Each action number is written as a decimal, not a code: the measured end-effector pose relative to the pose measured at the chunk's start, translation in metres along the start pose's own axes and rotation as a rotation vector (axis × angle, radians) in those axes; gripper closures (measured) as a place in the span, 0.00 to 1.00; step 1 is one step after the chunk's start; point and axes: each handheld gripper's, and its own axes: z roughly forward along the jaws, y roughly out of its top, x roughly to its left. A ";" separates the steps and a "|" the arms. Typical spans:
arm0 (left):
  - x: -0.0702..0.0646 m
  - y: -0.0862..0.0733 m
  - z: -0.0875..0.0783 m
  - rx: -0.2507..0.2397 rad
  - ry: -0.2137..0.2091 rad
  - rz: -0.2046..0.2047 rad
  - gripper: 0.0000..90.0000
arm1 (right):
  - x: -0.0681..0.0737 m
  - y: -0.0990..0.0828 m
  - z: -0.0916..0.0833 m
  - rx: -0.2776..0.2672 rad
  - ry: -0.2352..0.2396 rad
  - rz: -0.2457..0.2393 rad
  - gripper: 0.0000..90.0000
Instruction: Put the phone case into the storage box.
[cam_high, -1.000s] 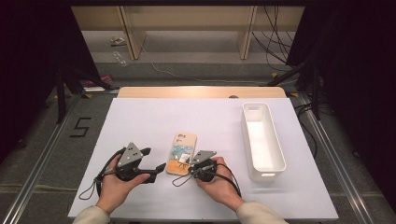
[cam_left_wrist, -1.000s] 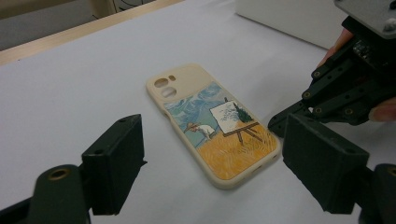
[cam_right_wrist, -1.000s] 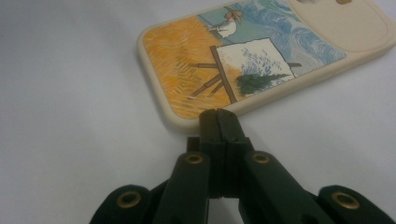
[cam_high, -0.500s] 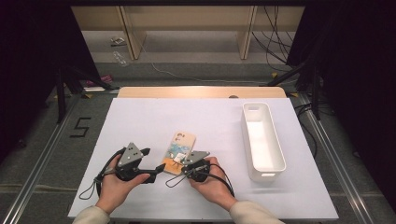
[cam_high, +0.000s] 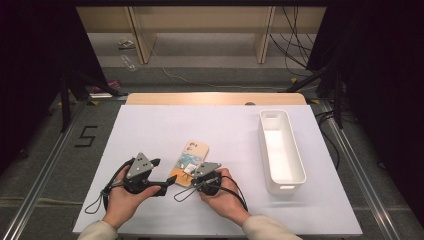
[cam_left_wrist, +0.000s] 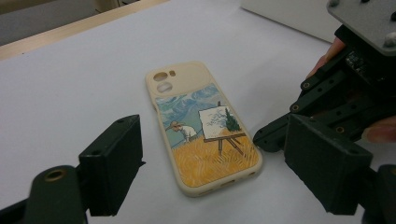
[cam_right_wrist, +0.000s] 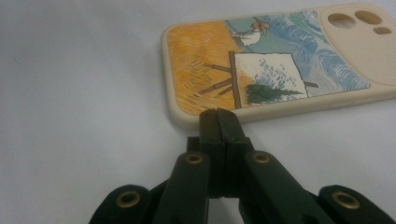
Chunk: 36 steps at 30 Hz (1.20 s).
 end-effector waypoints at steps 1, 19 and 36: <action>0.000 0.000 0.000 0.000 0.001 0.000 0.22 | 0.000 0.000 0.000 -0.002 0.000 0.000 1.00; 0.000 0.000 0.000 0.000 0.001 -0.001 0.22 | 0.001 0.001 0.001 -0.006 0.005 0.000 1.00; 0.002 -0.001 -0.001 0.006 0.007 -0.020 0.18 | -0.029 -0.014 -0.067 -0.247 0.089 0.029 0.27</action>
